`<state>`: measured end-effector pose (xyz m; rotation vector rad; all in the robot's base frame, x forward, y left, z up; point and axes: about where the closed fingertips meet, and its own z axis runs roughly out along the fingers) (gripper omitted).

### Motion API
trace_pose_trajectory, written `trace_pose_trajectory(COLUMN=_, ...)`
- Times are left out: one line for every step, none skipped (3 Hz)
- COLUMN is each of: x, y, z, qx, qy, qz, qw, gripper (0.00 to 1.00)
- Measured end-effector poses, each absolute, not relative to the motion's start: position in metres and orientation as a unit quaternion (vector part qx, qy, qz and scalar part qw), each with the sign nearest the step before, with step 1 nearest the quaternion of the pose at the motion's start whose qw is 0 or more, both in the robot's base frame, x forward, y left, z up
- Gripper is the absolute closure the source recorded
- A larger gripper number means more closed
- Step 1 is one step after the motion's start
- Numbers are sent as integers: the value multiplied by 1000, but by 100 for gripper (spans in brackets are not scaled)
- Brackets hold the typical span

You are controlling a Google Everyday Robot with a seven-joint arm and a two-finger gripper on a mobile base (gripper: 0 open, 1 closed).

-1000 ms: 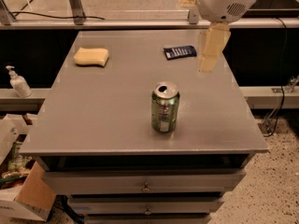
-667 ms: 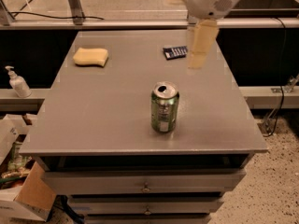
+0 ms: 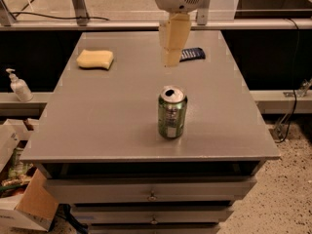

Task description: Move sponge near rxbar blueberry

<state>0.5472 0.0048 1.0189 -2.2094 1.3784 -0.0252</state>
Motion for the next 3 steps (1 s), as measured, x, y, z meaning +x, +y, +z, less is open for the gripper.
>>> trace_pose_trajectory(x=563, y=12, z=1013, qx=-810, qy=514, qz=-11, qw=283, gripper=0)
trace_pose_trajectory(x=604, y=31, z=1004, qx=-799, qy=515, qz=-21, qw=310, gripper=0)
trace_pose_trajectory(x=648, y=51, z=986, qx=-784, qy=526, qz=-14, qw=331, gripper=0)
